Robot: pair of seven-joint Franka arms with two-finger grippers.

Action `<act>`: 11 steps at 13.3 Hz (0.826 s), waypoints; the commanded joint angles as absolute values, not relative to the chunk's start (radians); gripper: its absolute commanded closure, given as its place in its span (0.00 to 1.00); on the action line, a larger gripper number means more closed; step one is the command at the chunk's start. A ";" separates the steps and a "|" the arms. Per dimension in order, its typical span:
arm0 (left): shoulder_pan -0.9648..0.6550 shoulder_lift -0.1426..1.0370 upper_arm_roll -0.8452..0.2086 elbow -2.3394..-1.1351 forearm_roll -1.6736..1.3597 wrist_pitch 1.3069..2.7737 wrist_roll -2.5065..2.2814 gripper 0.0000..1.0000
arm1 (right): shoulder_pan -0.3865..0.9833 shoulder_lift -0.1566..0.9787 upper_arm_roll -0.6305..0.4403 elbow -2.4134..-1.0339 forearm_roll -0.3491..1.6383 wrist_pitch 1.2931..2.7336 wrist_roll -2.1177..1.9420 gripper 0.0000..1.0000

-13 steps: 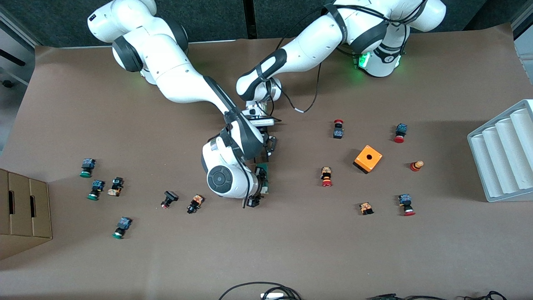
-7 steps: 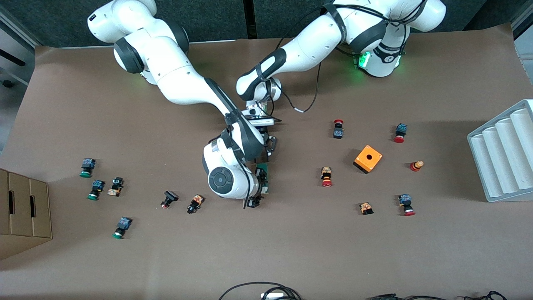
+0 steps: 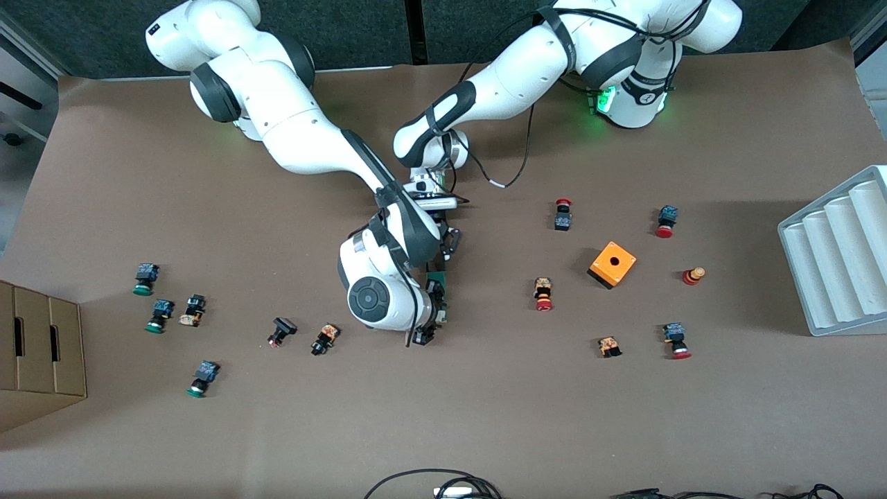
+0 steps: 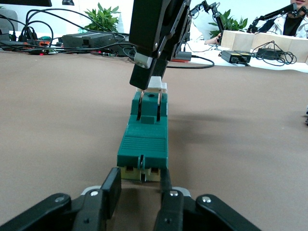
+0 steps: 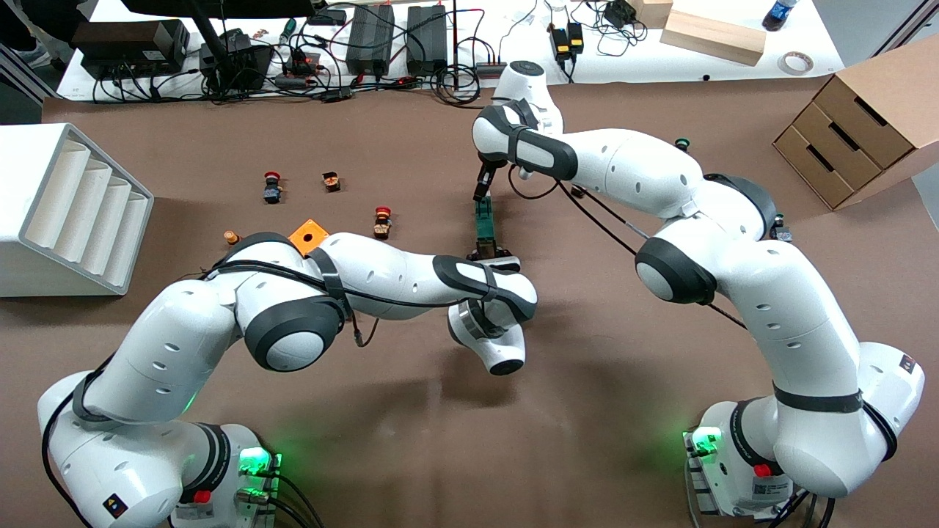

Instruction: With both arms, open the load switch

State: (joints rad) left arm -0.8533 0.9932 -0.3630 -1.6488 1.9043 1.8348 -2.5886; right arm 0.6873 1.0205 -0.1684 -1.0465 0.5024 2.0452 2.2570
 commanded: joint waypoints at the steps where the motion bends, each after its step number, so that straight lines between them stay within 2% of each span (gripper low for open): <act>1: -0.862 1.025 -0.351 -1.605 1.927 1.845 -2.609 0.57 | 0.686 1.048 -0.170 -0.999 0.534 2.039 2.267 0.54; 2: -0.862 1.025 -0.353 -1.602 1.927 1.845 -2.603 0.51 | 0.686 1.048 -0.170 -0.999 0.534 2.039 2.267 0.57; 4: -0.862 1.028 -0.353 -1.577 1.925 1.850 -2.599 0.48 | 0.686 1.048 -0.170 -0.999 0.534 2.039 2.266 0.62; 6: -0.861 1.032 -0.351 -1.578 1.927 1.850 -2.599 0.56 | 0.686 1.045 -0.170 -0.999 0.534 2.034 2.264 0.63; 8: -0.862 1.042 -0.351 -1.578 1.927 1.848 -2.602 0.56 | 0.687 1.040 -0.175 -1.000 0.532 2.029 2.261 0.66; 9: -0.862 1.045 -0.348 -1.578 1.928 1.848 -2.602 0.56 | 0.687 1.039 -0.176 -1.000 0.532 2.028 2.261 0.71; 11: -0.864 1.046 -0.339 -1.580 1.928 1.845 -2.605 0.56 | 0.689 1.029 -0.178 -1.000 0.531 2.029 2.257 0.72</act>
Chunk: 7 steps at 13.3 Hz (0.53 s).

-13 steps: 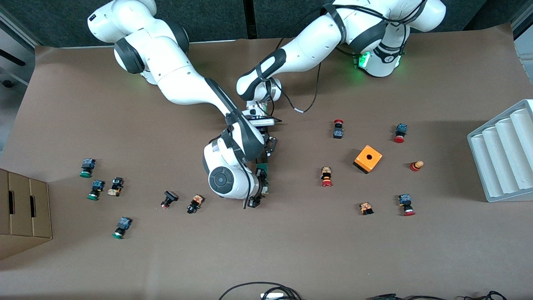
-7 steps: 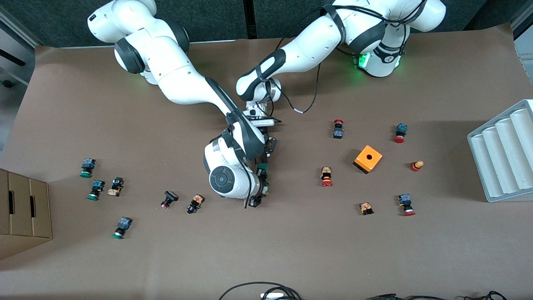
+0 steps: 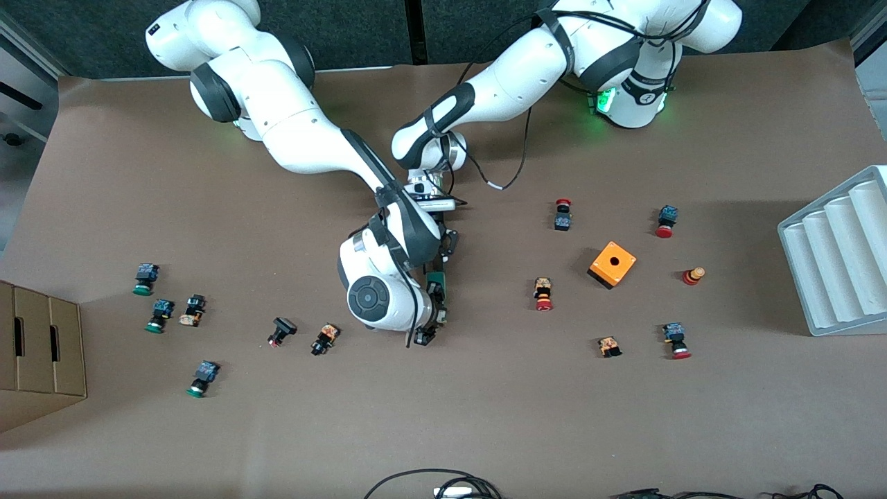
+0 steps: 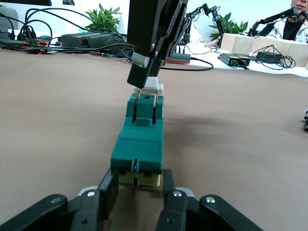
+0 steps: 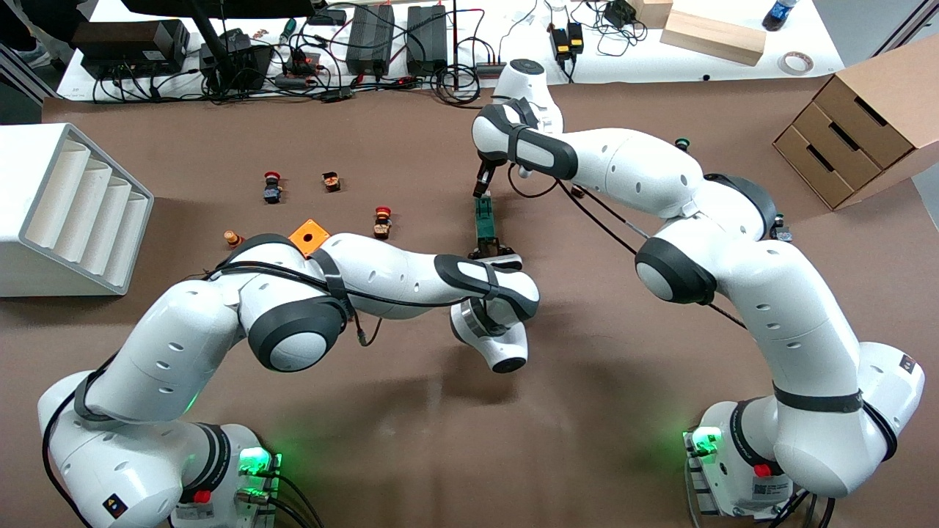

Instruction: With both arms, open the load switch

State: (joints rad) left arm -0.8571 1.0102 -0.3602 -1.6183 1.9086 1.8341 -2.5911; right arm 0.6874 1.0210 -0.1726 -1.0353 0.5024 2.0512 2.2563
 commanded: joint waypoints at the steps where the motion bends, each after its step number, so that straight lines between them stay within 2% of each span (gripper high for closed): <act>1: -0.864 1.046 -0.339 -1.582 1.928 1.845 -2.605 0.58 | 0.690 1.026 -0.178 -1.002 0.531 2.029 2.255 0.72; 7: -0.874 1.048 -0.337 -1.585 1.927 1.844 -2.609 0.59 | 0.692 1.016 -0.176 -1.023 0.520 2.029 2.229 0.73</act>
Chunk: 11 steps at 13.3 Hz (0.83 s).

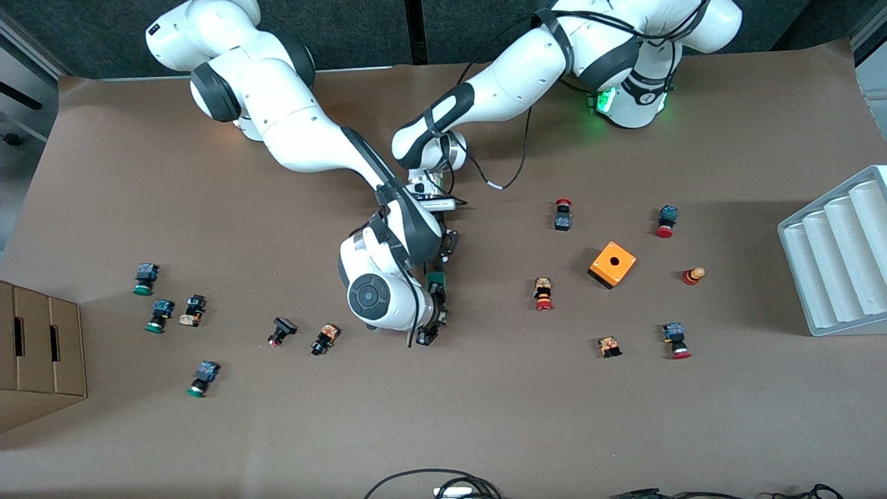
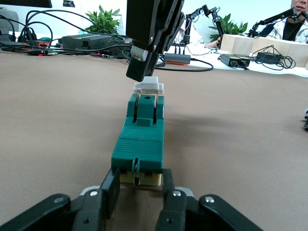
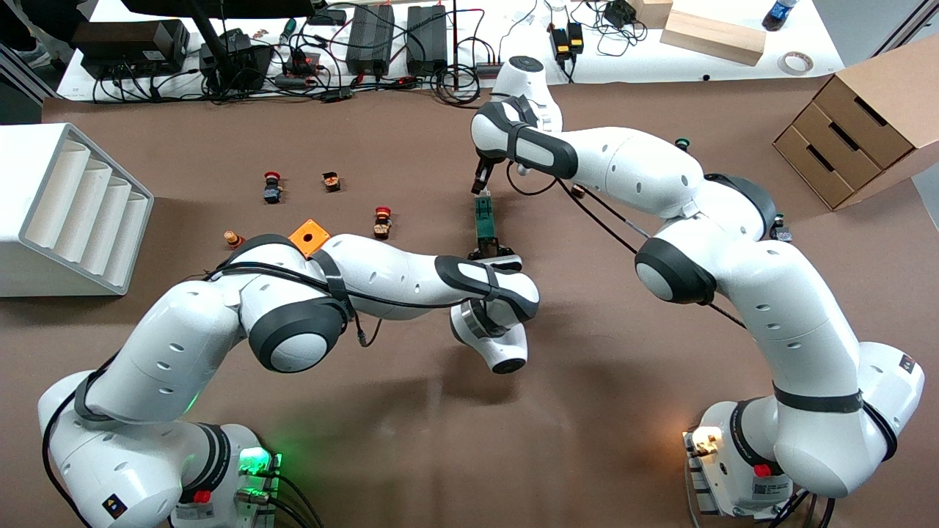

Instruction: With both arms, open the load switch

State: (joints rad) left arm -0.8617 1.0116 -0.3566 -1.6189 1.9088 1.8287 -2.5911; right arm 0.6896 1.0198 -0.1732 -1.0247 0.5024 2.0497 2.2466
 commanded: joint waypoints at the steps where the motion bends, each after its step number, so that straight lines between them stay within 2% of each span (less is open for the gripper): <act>1: -0.874 1.046 -0.337 -1.585 1.927 1.844 -2.609 0.59 | 0.690 1.015 -0.176 -1.025 0.520 2.026 2.221 0.73; 11: -0.876 1.058 -0.337 -1.585 1.925 1.810 -2.609 0.59 | 0.680 1.008 -0.176 -1.042 0.512 2.023 2.181 0.73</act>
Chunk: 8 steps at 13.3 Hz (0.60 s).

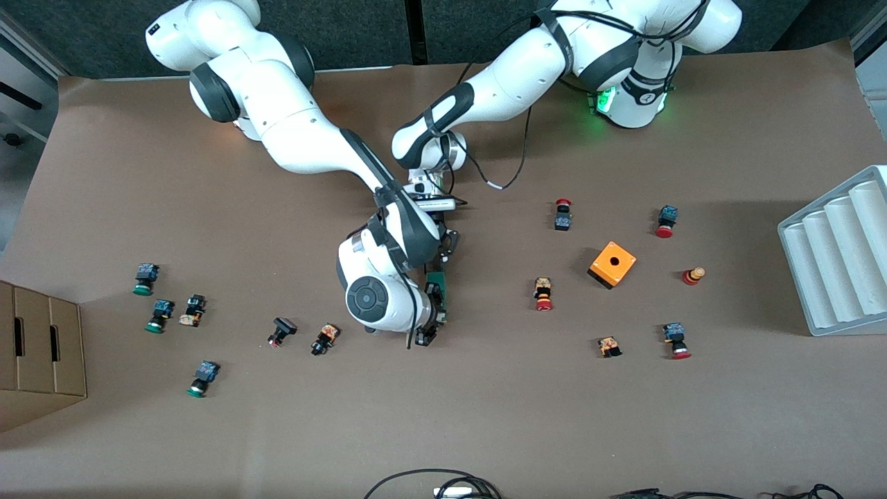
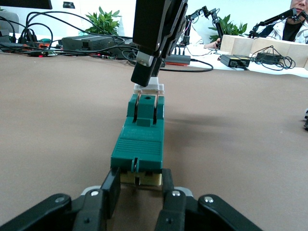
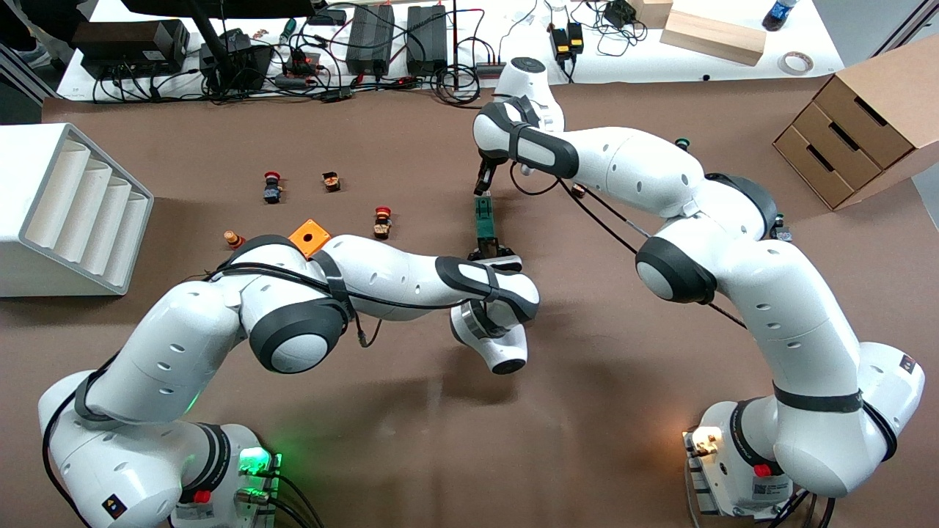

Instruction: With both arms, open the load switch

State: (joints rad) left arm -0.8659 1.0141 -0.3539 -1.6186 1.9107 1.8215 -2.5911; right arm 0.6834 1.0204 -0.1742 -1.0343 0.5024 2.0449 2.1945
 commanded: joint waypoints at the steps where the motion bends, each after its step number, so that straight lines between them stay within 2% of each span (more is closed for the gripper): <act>1: -0.877 1.072 -0.337 -1.583 1.925 1.803 -2.611 0.59 | 0.677 1.006 -0.176 -1.043 0.512 2.023 2.181 0.73; 3: -0.896 1.081 -0.339 -1.582 1.910 1.746 -2.612 0.58 | 0.683 0.994 -0.176 -1.073 0.508 2.028 2.168 0.82; 8: -0.913 1.077 -0.341 -1.585 1.856 1.709 -2.600 0.58 | 0.687 0.963 -0.173 -1.132 0.506 2.034 2.148 0.82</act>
